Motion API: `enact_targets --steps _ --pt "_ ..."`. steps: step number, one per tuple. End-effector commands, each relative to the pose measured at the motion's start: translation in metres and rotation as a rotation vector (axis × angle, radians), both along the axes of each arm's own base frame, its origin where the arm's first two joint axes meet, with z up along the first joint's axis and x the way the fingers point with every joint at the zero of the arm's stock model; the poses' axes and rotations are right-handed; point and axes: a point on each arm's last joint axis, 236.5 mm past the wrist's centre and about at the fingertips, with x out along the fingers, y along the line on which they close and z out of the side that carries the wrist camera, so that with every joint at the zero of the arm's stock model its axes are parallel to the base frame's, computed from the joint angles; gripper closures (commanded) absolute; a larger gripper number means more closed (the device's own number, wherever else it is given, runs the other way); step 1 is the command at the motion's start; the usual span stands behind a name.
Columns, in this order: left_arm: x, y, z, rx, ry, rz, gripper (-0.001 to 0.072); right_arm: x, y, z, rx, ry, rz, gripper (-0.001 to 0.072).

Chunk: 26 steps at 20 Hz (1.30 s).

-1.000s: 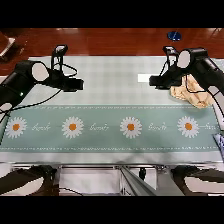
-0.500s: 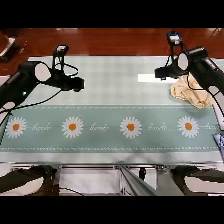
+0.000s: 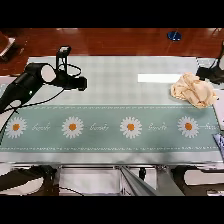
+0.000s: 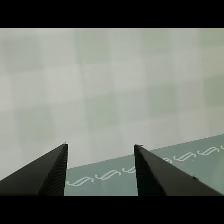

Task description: Fold the shirts.

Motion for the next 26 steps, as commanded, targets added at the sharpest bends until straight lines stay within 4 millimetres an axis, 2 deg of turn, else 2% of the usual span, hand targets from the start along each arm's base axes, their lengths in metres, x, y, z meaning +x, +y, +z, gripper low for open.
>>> enact_targets --steps 1,5,6,7,8,9,11,12,14,15,16,18,20,22,24,26 --pt "0.014 -0.009 0.01 -0.039 -0.069 0.012 0.0199 -0.016 -0.012 -0.049 0.233 0.039 -0.063 0.0308" --pt "0.016 -0.012 0.012 -0.047 -0.081 0.012 0.0199 -0.035 0.003 -0.099 0.313 0.191 -0.033 0.0313" --pt "0.013 -0.011 0.01 -0.045 -0.065 0.012 0.0199 -0.038 0.011 -0.104 0.346 0.209 -0.025 0.0397" --pt "0.01 -0.009 0.008 -0.043 -0.047 0.018 0.0199 -0.035 0.021 -0.104 0.384 0.204 0.001 0.0612" --pt "0.006 -0.002 0.008 -0.03 -0.021 0.019 0.0199 -0.03 0.03 -0.097 0.42 0.181 0.028 0.0689" --pt "0.001 0.01 0.011 -0.012 0.019 0.028 0.0199 -0.02 0.04 -0.083 0.453 0.14 0.059 0.0689" --pt "-0.007 0.042 0.029 0.019 0.064 0.047 0.02 0.008 0.054 -0.032 0.481 0.002 0.129 0.069" --pt "-0.01 0.059 0.042 0.031 0.056 0.05 0.0199 0.024 0.063 0.006 0.481 -0.094 0.174 0.069" --pt "-0.024 0.089 0.069 0.017 0.034 0.111 0.02 0.047 0.079 0.092 0.423 -0.286 0.26 0.069" --pt "-0.037 0.094 0.077 -0.013 0.025 0.131 0.0199 0.052 0.085 0.137 0.372 -0.376 0.296 0.069" --pt "-0.053 0.09 0.08 -0.049 0.015 0.135 0.0199 0.055 0.095 0.184 0.329 -0.471 0.332 0.069" --pt "-0.087 0.068 0.079 -0.136 -0.014 0.116 0.02 0.045 0.126 0.271 0.265 -0.623 0.429 0.069" --pt "-0.113 0.046 0.075 -0.193 -0.065 0.08 0.02 0.023 0.164 0.347 0.201 -0.758 0.538 0.069" --pt "-0.13 0.03 0.068 -0.212 -0.098 0.035 0.0199 -0.004 0.2 0.409 0.164 -0.878 0.629 0.069" --pt "-0.141 0.017 0.059 -0.212 -0.084 -0.006 0.02 -0.032 0.233 0.455 0.145 -0.975 0.714 0.069" --pt "-0.143 0.008 0.054 -0.211 -0.075 -0.034 0.02 -0.059 0.264 0.477 0.144 -1.023 0.796 0.069"
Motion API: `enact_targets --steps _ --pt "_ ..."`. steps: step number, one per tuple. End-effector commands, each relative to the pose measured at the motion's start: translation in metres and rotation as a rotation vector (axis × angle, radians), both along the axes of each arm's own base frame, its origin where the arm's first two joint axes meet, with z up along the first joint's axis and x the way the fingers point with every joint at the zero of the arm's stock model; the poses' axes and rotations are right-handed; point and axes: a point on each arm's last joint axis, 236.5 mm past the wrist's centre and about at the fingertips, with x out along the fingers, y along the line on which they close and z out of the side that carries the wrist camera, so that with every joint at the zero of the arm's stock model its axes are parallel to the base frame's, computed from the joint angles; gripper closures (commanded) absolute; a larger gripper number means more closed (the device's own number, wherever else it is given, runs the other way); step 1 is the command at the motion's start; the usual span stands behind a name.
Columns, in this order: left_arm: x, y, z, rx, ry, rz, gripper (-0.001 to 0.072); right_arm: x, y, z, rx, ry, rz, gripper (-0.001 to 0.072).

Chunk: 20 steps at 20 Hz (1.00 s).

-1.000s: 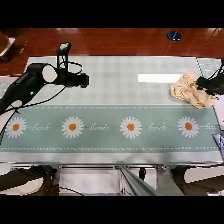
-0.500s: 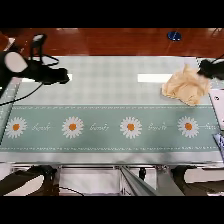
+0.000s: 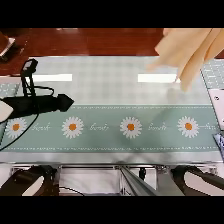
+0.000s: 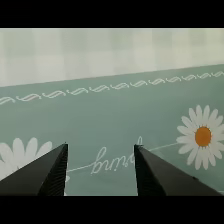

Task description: Fold the shirts.

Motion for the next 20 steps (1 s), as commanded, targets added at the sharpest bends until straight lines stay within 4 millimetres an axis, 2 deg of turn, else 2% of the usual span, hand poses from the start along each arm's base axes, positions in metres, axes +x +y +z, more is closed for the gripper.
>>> enact_targets --steps 1,2,4,6,7,10,13,15,17,18,20 --pt "-0.008 -0.018 -0.005 -0.025 -0.028 -0.038 0.02 -0.057 0.057 0.057 -0.031 -0.141 0.138 0.069" --pt "-0.003 -0.018 -0.003 -0.031 -0.048 -0.03 0.02 -0.068 0.073 0.055 -0.048 -0.129 0.187 0.069" --pt "0.01 -0.016 0.003 -0.036 -0.1 -0.004 0.02 -0.083 0.105 0.033 -0.077 -0.047 0.292 0.069" --pt "0.021 -0.015 0.009 -0.044 -0.144 0.017 0.02 -0.093 0.138 -0.011 -0.106 0.088 0.401 0.069" --pt "0.024 -0.015 0.009 -0.046 -0.151 0.022 0.02 -0.097 0.155 -0.04 -0.121 0.165 0.456 0.069" --pt "0.025 -0.016 0.004 -0.042 -0.138 0.022 0.02 -0.108 0.222 -0.141 -0.127 0.376 0.605 0.069" --pt "0.027 -0.016 -0.004 -0.034 -0.116 0.022 0.02 -0.128 0.283 -0.258 -0.119 0.608 0.685 0.069" --pt "0.025 -0.017 -0.011 -0.026 -0.09 0.016 0.02 -0.13 0.304 -0.32 -0.102 0.722 0.657 0.069" --pt "0.022 -0.017 -0.016 -0.019 -0.068 0.009 0.02 -0.124 0.313 -0.364 -0.084 0.818 0.616 0.0689" --pt "0.021 -0.018 -0.018 -0.017 -0.061 0.006 0.02 -0.125 0.318 -0.379 -0.06 0.868 0.615 0.0654" --pt "0.018 -0.02 -0.02 -0.021 -0.041 0.0 0.02 -0.118 0.317 -0.39 -0.014 0.912 0.597 0.0329"
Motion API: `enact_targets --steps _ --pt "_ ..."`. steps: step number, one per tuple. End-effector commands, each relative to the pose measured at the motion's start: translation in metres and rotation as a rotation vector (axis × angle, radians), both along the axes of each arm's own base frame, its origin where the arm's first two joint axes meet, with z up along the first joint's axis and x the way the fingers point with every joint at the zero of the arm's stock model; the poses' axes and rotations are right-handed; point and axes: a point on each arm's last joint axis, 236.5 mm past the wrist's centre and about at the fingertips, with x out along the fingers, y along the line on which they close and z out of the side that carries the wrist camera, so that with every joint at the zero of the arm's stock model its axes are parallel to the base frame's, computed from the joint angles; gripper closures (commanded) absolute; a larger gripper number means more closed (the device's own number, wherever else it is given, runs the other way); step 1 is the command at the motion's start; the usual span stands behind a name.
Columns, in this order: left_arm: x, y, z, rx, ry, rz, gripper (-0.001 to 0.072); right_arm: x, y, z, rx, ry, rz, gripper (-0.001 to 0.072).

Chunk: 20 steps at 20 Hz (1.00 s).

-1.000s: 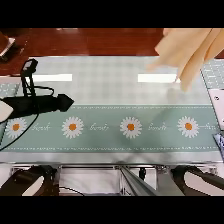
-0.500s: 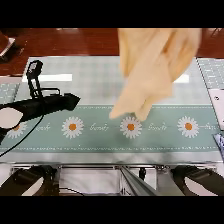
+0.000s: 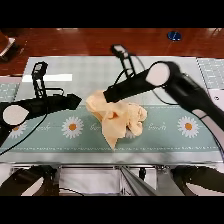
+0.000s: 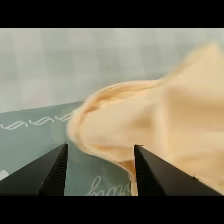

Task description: Fold the shirts.

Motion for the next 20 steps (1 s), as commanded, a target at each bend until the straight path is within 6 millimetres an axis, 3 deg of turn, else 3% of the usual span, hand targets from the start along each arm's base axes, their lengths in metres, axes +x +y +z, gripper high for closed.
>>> enact_targets --steps 1,3,5,6,8,9,10,11,13,15,17,20 --pt "-0.006 -0.002 -0.007 0.004 0.038 -0.013 0.02 0.009 -0.001 -0.036 0.007 0.106 -0.072 0.0303" --pt "-0.014 0.005 -0.012 0.029 0.085 -0.021 0.02 0.04 -0.045 -0.009 0.017 0.085 -0.153 0.0303" --pt "-0.031 0.03 -0.025 0.104 0.188 -0.019 0.02 0.072 -0.126 0.029 -0.012 0.013 -0.276 0.0303" --pt "-0.042 0.044 -0.034 0.137 0.253 -0.01 0.02 0.081 -0.179 0.044 -0.057 -0.03 -0.365 0.0304" --pt "-0.074 0.05 -0.054 0.122 0.409 -0.014 0.02 0.074 -0.295 0.056 -0.2 -0.07 -0.576 0.0305" --pt "-0.087 0.038 -0.064 0.072 0.458 -0.033 0.02 0.061 -0.338 0.051 -0.235 -0.061 -0.674 0.031" --pt "-0.094 0.016 -0.074 -0.018 0.465 -0.068 0.02 0.043 -0.371 0.038 -0.235 -0.027 -0.78 0.031" --pt "-0.096 -0.006 -0.081 -0.11 0.443 -0.087 0.0199 0.023 -0.39 0.016 -0.204 0.027 -0.874 0.031" --pt "-0.102 -0.041 -0.103 -0.224 0.408 -0.1 0.02 -0.013 -0.384 -0.033 -0.089 0.152 -0.952 0.0311" --pt "-0.109 -0.064 -0.123 -0.217 0.378 -0.152 0.02 -0.044 -0.348 -0.076 0.017 0.265 -0.912 0.0311" --pt "-0.101 -0.08 -0.131 -0.169 0.31 -0.188 0.02 -0.062 -0.318 -0.099 0.083 0.341 -0.858 0.0311" --pt "-0.081 -0.096 -0.13 -0.135 0.245 -0.211 0.02 -0.086 -0.292 -0.12 0.067 0.416 -0.78 0.0311"
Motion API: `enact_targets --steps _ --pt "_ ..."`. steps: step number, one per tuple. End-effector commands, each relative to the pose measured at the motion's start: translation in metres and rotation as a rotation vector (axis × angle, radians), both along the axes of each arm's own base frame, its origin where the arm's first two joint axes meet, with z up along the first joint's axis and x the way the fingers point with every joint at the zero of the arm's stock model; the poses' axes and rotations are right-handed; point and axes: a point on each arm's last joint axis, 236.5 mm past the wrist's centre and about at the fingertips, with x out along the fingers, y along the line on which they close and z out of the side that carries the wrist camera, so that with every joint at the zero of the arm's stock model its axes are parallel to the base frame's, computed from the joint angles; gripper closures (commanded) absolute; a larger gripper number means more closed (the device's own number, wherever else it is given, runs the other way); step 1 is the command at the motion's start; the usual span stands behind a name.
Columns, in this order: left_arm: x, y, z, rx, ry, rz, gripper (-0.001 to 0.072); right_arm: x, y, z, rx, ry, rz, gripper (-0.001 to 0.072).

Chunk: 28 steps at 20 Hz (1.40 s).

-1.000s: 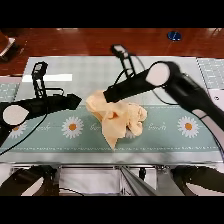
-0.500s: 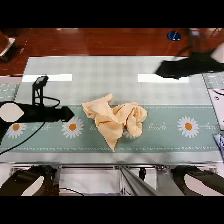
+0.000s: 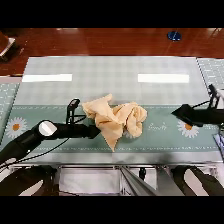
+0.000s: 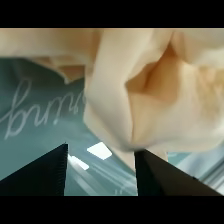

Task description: Fold the shirts.

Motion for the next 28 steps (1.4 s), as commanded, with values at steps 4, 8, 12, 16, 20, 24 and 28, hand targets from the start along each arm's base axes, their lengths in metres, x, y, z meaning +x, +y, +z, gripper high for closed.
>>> enact_targets --steps 4,8,12,16,20,24,28 --pt "0.037 -0.032 -0.006 0.019 -0.087 -0.031 0.02 -0.052 0.059 -0.04 0.086 0.12 0.149 0.0311" --pt "0.03 -0.049 -0.017 0.014 0.007 -0.107 0.0505 -0.063 0.093 -0.049 0.126 0.172 0.232 0.0311" --pt "0.032 -0.056 -0.012 0.003 0.01 -0.122 0.0691 -0.064 0.132 -0.057 0.178 0.187 0.279 0.031" --pt "0.03 -0.056 -0.012 0.002 0.017 -0.127 0.0691 -0.048 0.168 -0.064 0.264 0.16 0.253 0.0311" --pt "0.03 -0.055 -0.011 -0.001 0.023 -0.128 0.0691 -0.032 0.196 -0.065 0.286 0.143 0.311 0.0552" --pt "0.069 -0.035 0.045 -0.094 -0.008 -0.081 0.0691 0.018 0.2 0.014 0.265 -0.07 0.487 0.069" --pt "0.163 0.04 0.215 -0.206 -0.402 0.146 0.0691 0.111 0.135 0.209 0.05 -0.526 0.45 0.069"
